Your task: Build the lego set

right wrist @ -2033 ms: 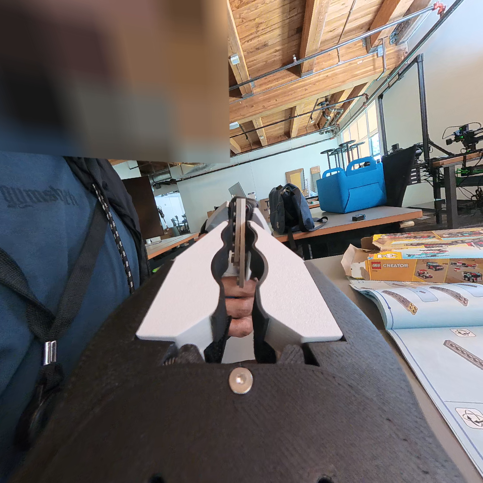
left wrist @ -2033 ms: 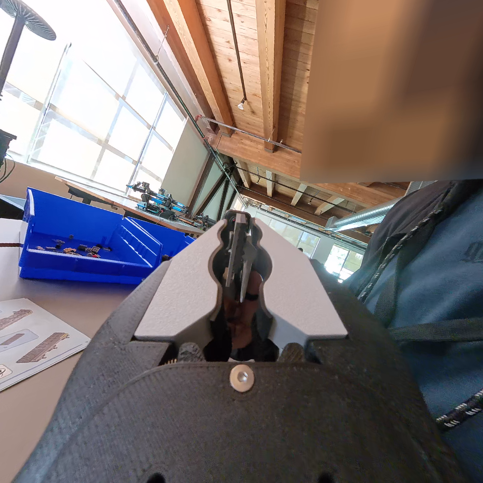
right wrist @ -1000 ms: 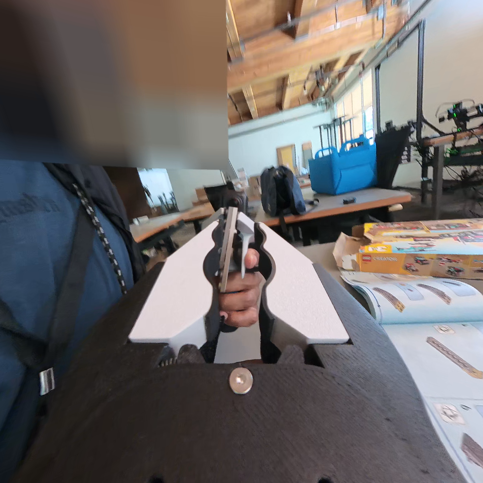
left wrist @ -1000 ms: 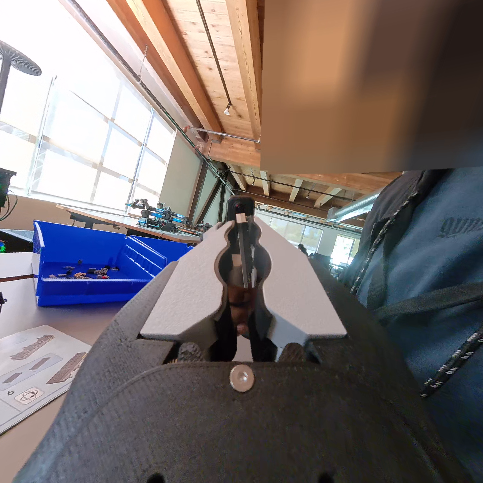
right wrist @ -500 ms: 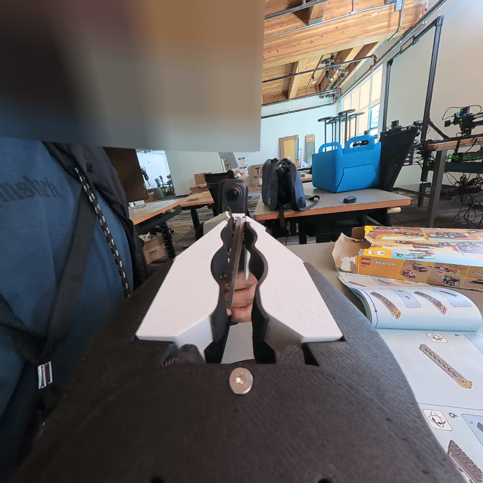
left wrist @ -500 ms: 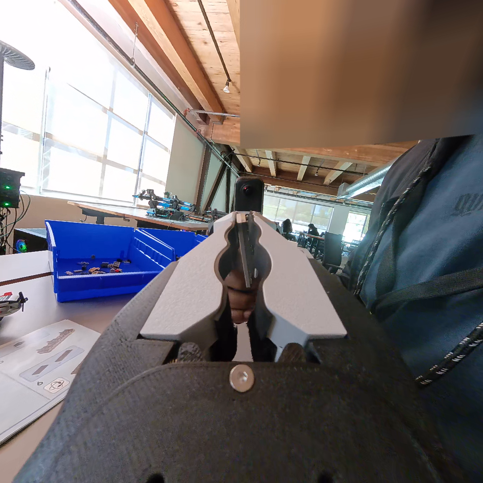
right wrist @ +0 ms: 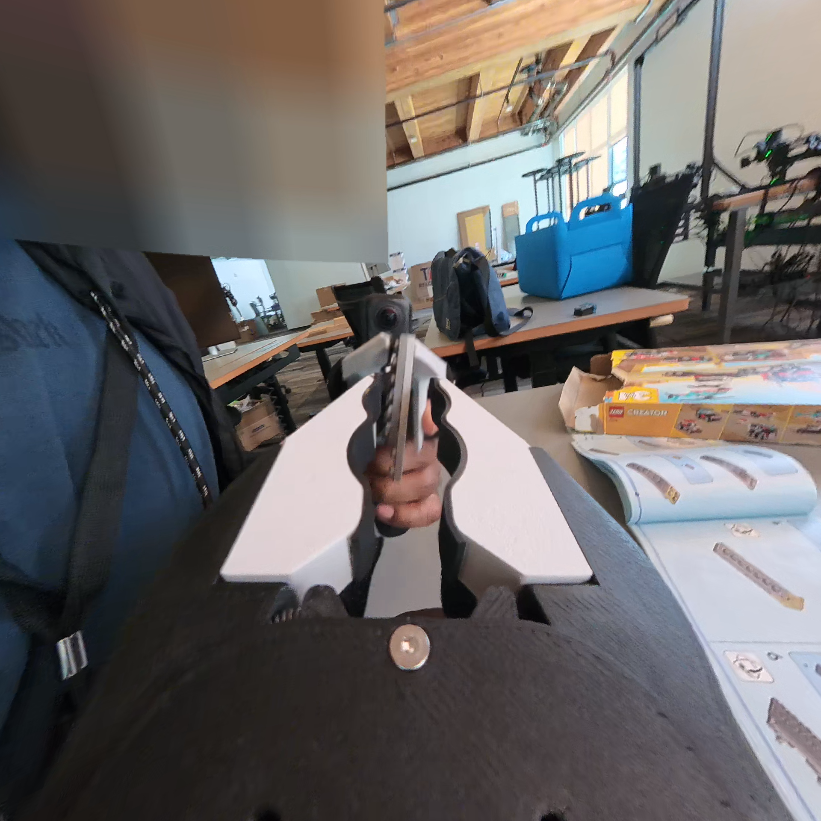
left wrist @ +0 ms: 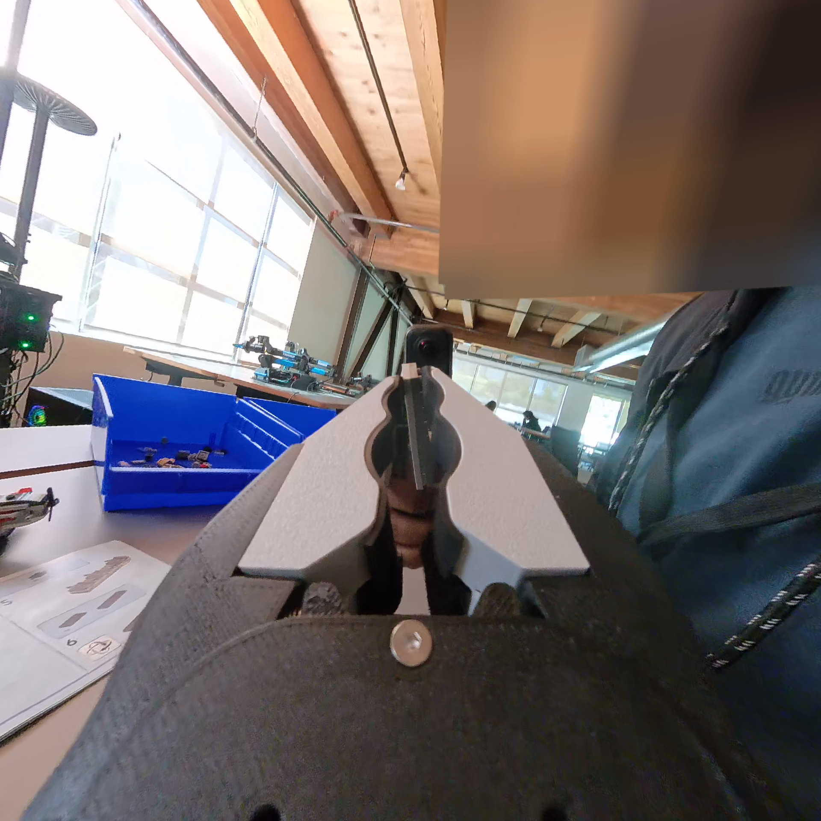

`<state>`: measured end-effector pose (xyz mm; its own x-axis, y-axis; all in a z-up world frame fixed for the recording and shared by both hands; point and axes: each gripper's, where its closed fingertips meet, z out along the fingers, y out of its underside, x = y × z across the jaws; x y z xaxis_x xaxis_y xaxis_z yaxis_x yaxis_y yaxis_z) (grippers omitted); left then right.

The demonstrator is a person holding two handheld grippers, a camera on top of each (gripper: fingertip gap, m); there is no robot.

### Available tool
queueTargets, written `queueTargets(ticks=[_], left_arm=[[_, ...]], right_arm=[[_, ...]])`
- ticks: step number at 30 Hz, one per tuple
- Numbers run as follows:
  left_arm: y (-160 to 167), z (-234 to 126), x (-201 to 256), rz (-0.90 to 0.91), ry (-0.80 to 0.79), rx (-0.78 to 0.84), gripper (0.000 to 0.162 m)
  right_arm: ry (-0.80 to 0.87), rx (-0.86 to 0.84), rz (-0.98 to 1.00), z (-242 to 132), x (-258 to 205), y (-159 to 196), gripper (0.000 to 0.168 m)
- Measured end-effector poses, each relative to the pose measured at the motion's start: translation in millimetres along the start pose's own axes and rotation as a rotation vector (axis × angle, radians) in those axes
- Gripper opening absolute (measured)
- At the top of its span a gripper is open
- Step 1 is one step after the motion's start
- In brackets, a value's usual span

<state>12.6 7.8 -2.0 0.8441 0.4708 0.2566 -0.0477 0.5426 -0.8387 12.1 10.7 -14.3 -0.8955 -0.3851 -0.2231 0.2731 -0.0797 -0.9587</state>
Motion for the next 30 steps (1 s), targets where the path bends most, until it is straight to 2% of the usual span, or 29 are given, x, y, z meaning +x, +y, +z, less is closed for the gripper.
queueTargets(ticks=[3, 6, 23, 30], left_arm=[[-4.3, -3.1, -2.5, -0.025, 0.000, 0.025, 0.007], [-3.5, -2.1, -1.3, -0.035, 0.008, 0.028, 0.007], [-4.8, -2.6, 1.4, -0.054, 0.034, 0.038, 0.008], [-5.2, -2.2, -6.8, -0.124, 0.000, 0.065, 0.011]], right_arm=[[-0.019, -0.008, 0.014, 1.0, -3.2, 3.1, 0.019], [-0.011, -0.035, 0.005, 3.7, -3.1, 6.4, 0.010], [0.042, -0.083, -0.088, 3.6, -4.4, 6.3, 0.009], [0.067, -0.034, -0.015, 3.1, 3.8, 4.9, 0.009]])
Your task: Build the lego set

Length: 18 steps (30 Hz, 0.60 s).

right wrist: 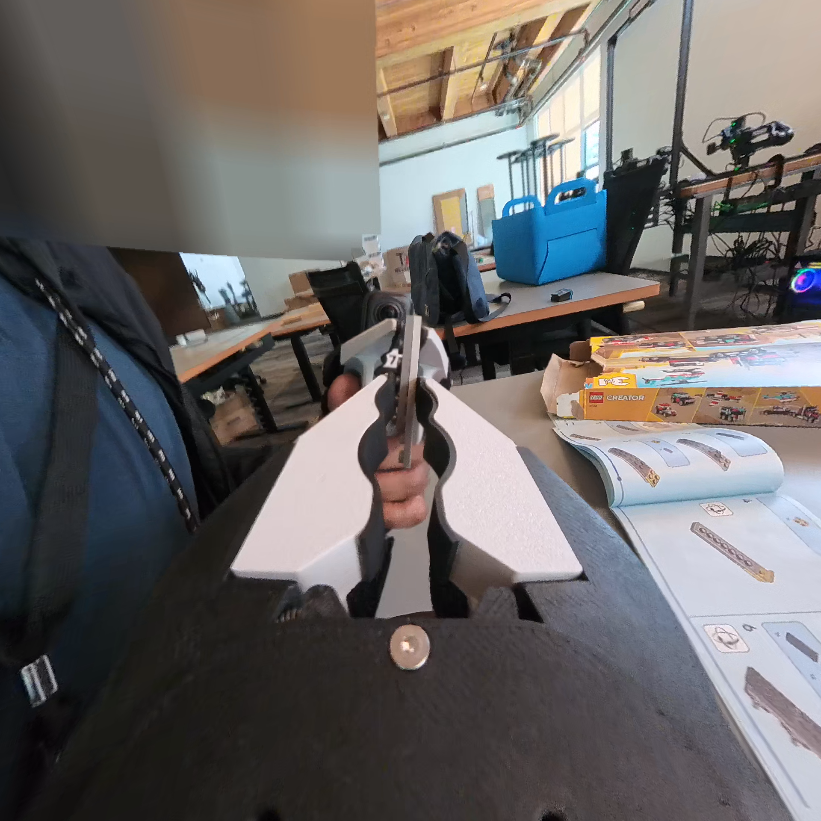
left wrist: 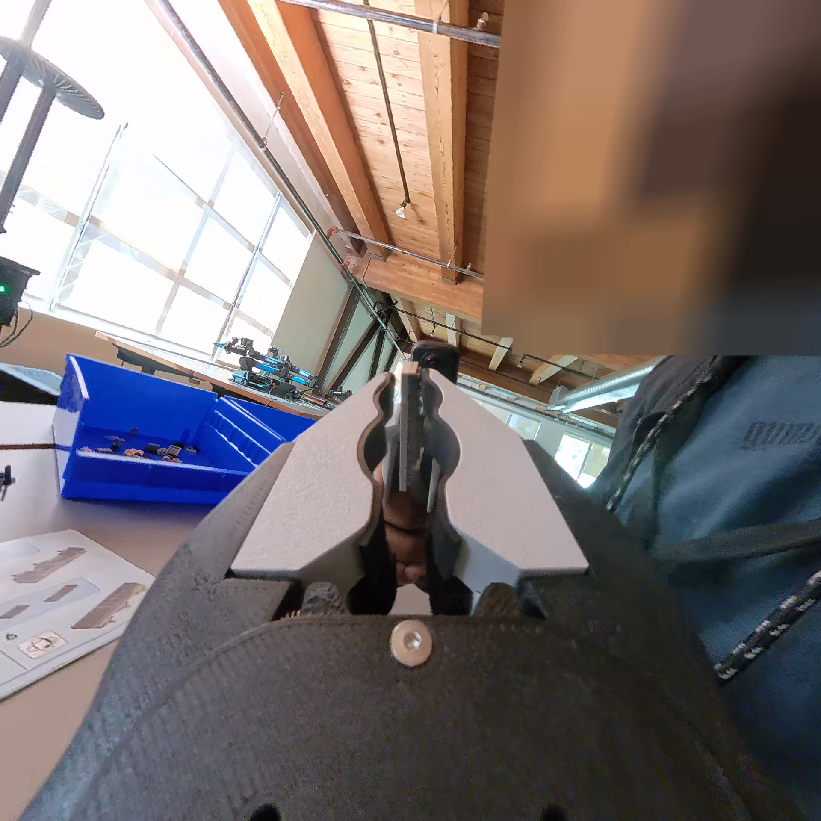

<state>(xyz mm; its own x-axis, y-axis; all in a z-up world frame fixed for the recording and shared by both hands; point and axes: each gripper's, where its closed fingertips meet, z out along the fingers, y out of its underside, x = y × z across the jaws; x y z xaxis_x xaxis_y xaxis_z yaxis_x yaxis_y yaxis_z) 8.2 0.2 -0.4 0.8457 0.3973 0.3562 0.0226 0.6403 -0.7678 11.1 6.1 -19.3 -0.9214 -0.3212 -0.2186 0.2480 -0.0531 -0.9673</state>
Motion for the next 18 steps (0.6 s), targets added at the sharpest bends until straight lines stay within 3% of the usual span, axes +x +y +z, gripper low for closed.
queueTargets(ticks=[3, 10, 16, 18], left_arm=[[0.1, -1.0, -6.9, -0.077, -0.016, 0.010, 0.021], [31.6, 11.8, -9.5, -0.101, -0.056, -0.128, 0.022], [38.7, 13.1, -17.1, -0.132, -0.107, -0.146, 0.020], [40.4, 12.1, -19.7, -0.136, -0.119, -0.154, 0.012]], right_arm=[[-0.006, 0.118, 0.085, -5.2, 4.1, -11.6, 0.009], [-0.036, 0.370, 0.312, -19.9, 19.2, -20.6, 0.009], [-0.047, 0.424, 0.393, -14.7, 23.6, -13.0, 0.009], [-0.046, 0.427, 0.398, -12.5, 22.8, -12.8, 0.009]])
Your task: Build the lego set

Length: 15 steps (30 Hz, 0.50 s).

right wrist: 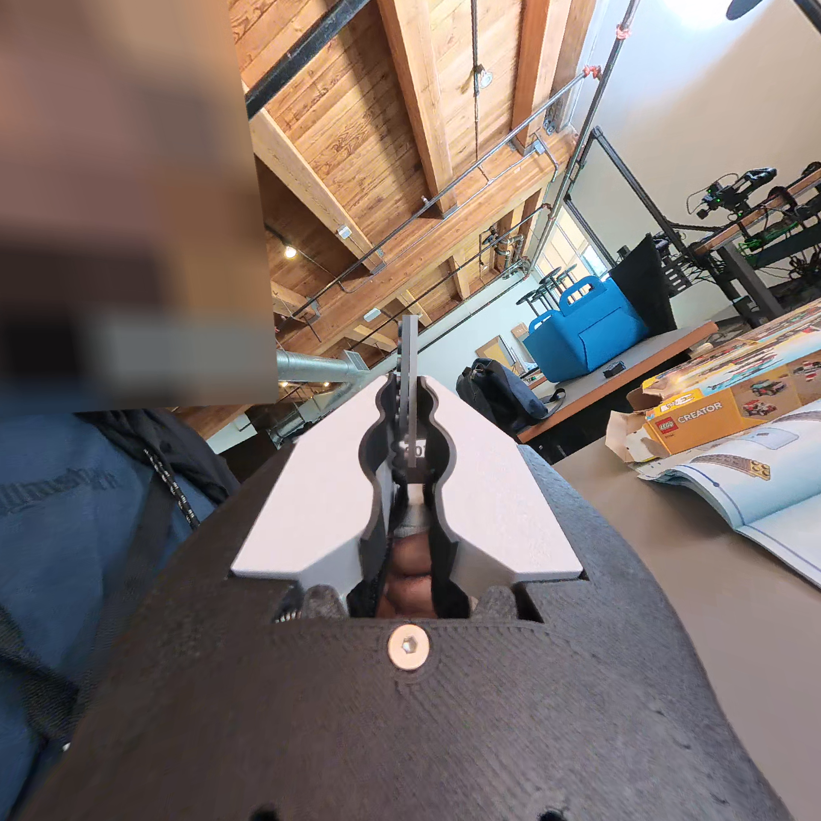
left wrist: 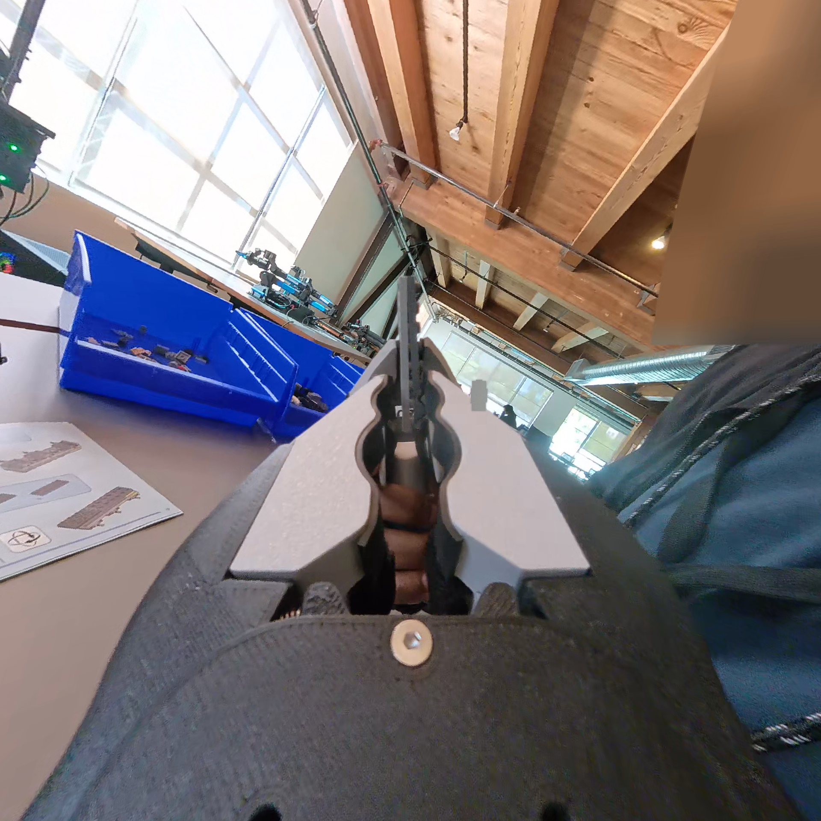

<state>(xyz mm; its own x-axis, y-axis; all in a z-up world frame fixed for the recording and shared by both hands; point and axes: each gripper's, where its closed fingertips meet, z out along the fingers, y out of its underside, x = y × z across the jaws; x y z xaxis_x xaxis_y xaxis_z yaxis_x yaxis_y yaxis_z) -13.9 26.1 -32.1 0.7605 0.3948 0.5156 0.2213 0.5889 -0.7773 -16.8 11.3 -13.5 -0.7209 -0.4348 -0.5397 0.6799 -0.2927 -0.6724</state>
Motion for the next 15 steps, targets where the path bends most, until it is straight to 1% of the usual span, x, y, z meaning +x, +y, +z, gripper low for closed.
queueTargets(ticks=[1, 2, 9, 15], left_arm=[[-0.2, -0.3, 0.6, 0.002, 0.004, 0.003, 0.008], [-0.3, -0.4, 1.0, 0.004, 0.006, 0.002, 0.008], [4.8, -0.1, -3.6, 0.103, -0.055, -0.038, 0.007], [7.6, 1.5, -2.9, 0.137, -0.066, -0.056, 0.007]], right_arm=[[0.004, 0.004, 0.001, 0.7, 0.5, 0.3, 0.009], [0.000, 0.008, 0.003, 0.3, 0.2, 0.2, 0.009], [-0.005, 0.029, 0.042, -2.9, 3.0, 2.2, 0.009], [-0.025, 0.053, 0.065, -6.2, 2.8, 1.5, 0.009]])
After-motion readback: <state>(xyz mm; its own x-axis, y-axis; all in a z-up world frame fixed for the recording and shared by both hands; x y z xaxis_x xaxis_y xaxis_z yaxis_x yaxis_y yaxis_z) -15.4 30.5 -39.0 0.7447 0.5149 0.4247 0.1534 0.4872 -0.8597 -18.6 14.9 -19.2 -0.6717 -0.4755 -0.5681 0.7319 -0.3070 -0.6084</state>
